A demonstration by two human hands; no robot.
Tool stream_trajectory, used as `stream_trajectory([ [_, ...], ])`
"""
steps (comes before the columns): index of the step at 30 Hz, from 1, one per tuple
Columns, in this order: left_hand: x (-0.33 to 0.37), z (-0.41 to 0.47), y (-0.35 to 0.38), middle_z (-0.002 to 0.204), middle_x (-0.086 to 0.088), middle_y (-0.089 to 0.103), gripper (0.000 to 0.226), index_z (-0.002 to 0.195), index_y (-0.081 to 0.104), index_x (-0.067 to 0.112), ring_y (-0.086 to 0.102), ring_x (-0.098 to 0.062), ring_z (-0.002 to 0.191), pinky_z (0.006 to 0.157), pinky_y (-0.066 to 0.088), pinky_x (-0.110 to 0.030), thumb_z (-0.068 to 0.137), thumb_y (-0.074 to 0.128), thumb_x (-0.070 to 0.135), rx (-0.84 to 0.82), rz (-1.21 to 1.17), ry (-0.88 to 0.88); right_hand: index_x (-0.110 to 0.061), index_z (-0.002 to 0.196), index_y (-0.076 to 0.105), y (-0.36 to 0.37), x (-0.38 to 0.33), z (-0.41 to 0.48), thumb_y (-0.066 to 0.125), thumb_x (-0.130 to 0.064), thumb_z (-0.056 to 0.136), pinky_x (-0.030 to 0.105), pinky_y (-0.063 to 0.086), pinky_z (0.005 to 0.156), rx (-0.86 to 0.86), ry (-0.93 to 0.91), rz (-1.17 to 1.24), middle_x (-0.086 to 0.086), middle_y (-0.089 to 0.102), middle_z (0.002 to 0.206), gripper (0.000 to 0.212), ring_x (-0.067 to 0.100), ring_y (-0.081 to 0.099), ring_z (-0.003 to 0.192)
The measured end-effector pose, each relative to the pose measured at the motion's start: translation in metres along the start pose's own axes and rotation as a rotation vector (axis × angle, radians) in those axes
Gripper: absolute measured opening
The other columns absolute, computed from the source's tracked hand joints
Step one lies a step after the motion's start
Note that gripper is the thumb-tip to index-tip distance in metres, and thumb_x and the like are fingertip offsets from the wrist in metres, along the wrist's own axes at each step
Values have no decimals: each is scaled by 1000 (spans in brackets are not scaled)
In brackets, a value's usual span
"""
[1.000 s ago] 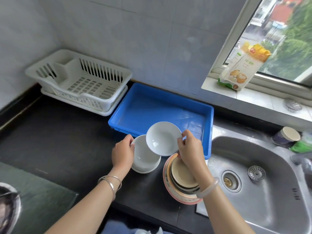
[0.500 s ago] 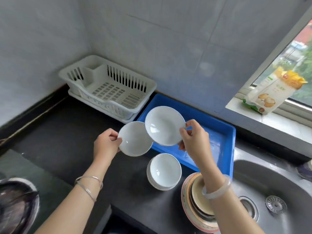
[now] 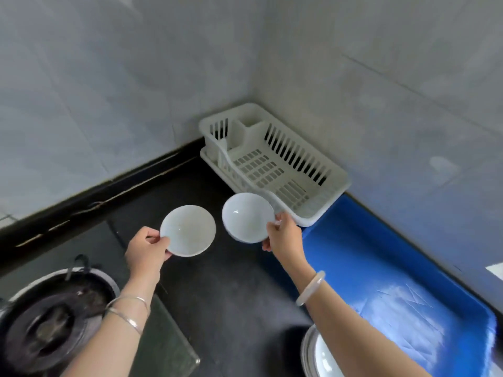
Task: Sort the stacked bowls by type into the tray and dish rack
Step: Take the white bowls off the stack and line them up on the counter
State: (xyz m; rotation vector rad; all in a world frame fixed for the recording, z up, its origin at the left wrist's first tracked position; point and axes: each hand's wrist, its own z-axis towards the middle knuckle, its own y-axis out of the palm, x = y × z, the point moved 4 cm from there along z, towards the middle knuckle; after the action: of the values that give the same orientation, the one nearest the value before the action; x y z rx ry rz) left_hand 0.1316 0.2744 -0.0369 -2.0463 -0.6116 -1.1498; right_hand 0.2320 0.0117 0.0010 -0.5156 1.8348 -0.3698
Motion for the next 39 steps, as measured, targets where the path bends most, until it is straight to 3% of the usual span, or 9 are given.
stream_trajectory([
  [5,-7,52,-4,99,-13,59,10,87,56,7,61,-30,88,68,55,-31,83,60,-1,92,-81,-81,-18,102,42,61,-20,50,40,-7,92,13,43,36,-69,34,27,15,62,99,15,16,61,54],
  [10,-6,92,-4,97,-13,59,10,87,55,4,63,-36,95,73,55,-34,83,58,-3,161,-155,-139,-21,105,39,105,-34,88,39,-6,93,15,45,37,-86,72,79,3,50,105,19,26,65,73],
  [15,-9,115,-4,100,-17,58,9,86,55,4,63,-38,97,72,54,-34,83,57,-4,209,-219,-206,-21,104,39,139,-37,116,41,-6,92,15,45,36,-86,151,116,8,51,115,20,36,64,96],
  [20,-14,126,4,102,-16,58,11,86,54,6,62,-35,99,68,54,-32,84,57,-4,204,-254,-260,-19,104,41,159,-37,133,41,-9,94,18,48,40,-64,174,92,11,51,123,14,28,69,79],
  [24,-14,131,10,100,-14,58,11,88,54,6,62,-34,98,68,54,-31,84,58,-3,215,-278,-259,-16,106,41,168,-33,144,39,-9,95,29,58,56,-68,189,49,14,54,121,13,18,68,57],
  [29,-14,131,15,100,-12,59,13,93,55,7,63,-32,99,70,54,-30,84,60,-2,216,-354,-296,-14,109,42,172,-34,148,42,-9,95,21,52,44,-87,179,84,15,56,117,15,22,68,64],
  [31,-14,130,16,107,-13,59,16,99,54,9,62,-30,100,74,55,-33,86,59,0,179,-398,-318,-14,107,43,172,-33,147,44,-11,96,21,52,43,-106,189,130,15,60,105,12,20,67,61],
  [34,-17,121,20,115,-10,55,28,117,51,16,62,-27,98,75,54,-35,90,56,8,70,-461,-367,-16,113,43,171,-28,140,47,-20,97,25,55,48,-182,255,238,12,66,87,17,18,67,63],
  [39,-19,106,33,131,-8,51,45,133,45,25,66,-27,94,78,54,-34,92,55,12,15,-657,-432,-20,132,43,172,-19,131,52,-20,96,30,58,64,-254,329,382,10,66,101,37,20,68,85],
])
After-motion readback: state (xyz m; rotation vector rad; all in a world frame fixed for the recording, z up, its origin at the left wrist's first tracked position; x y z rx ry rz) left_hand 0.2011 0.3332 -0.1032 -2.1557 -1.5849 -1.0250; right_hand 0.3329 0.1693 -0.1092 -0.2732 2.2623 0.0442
